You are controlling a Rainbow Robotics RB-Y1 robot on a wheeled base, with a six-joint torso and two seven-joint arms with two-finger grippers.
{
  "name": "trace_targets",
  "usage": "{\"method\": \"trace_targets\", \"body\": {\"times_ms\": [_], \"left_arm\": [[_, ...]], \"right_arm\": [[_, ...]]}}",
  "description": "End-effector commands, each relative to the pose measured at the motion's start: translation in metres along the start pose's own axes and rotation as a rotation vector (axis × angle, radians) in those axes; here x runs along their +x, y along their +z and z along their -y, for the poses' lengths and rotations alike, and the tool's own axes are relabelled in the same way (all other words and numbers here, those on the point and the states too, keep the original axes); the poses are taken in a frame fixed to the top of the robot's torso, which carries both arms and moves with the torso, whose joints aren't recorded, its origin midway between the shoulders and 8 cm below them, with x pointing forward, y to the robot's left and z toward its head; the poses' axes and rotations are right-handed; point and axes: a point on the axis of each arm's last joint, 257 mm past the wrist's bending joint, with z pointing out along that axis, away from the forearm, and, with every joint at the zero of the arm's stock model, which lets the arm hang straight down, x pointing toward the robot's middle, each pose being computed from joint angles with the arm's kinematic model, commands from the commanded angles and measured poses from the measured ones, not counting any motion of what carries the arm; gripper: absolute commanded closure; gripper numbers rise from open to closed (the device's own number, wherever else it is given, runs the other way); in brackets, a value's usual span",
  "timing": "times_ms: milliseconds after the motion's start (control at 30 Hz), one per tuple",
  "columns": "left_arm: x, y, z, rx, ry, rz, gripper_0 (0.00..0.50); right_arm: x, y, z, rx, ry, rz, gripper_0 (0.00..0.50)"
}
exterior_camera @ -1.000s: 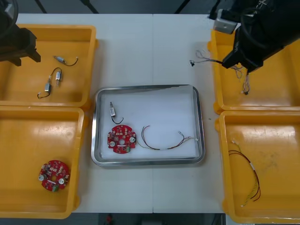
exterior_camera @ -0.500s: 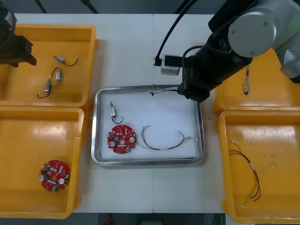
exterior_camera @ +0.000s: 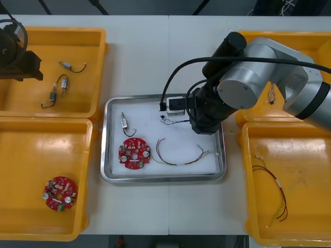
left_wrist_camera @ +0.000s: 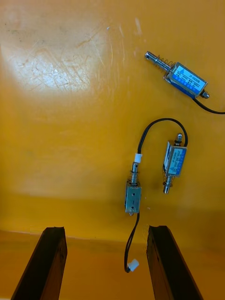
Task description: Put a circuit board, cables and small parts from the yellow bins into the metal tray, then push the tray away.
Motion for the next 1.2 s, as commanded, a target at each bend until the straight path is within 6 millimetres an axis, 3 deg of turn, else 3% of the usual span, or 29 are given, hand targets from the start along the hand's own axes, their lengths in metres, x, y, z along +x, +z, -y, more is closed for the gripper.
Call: {"method": "trace_targets", "body": {"times_ms": [33, 500, 533, 567, 600, 667, 767, 833, 900, 1200], "left_arm": [[-0.017, -0.004, -0.011, -0.011, -0.009, 0.046, 0.000], [-0.005, 0.024, 0.005, 0.005, 0.008, 0.031, 0.000], [-0.005, 0.025, 0.007, 0.010, 0.005, 0.028, 0.000], [-0.003, 0.028, 0.009, 0.016, 0.001, 0.023, 0.000], [-0.002, 0.029, 0.009, 0.017, 0.000, 0.021, 0.000], [-0.001, 0.035, 0.017, 0.036, -0.004, 0.021, 0.000], [0.000, 0.043, 0.021, 0.039, 0.006, 0.031, 0.000], [0.001, 0.047, 0.022, 0.037, 0.014, 0.036, 0.000], [0.003, 0.050, 0.023, 0.033, 0.024, 0.037, 0.000], [0.010, 0.055, 0.027, 0.039, 0.035, 0.017, 0.000]], "right_arm": [[-0.024, 0.005, -0.004, 0.005, -0.016, 0.033, 0.500], [-0.015, 0.019, 0.005, 0.024, 0.033, 0.030, 0.500], [-0.015, 0.019, 0.005, 0.025, 0.034, 0.032, 0.472], [-0.015, 0.019, 0.005, 0.026, 0.036, 0.036, 0.400], [-0.015, 0.019, 0.006, 0.029, 0.037, 0.037, 0.363], [-0.015, 0.018, 0.007, 0.030, 0.039, 0.042, 0.180], [-0.016, 0.017, 0.007, 0.027, 0.048, 0.048, 0.032], [-0.018, 0.015, 0.005, 0.013, 0.064, 0.061, 0.000], [-0.019, 0.010, 0.004, -0.009, 0.090, 0.075, 0.000], [-0.002, -0.050, 0.015, -0.051, 0.157, 0.030, 0.000]]}}
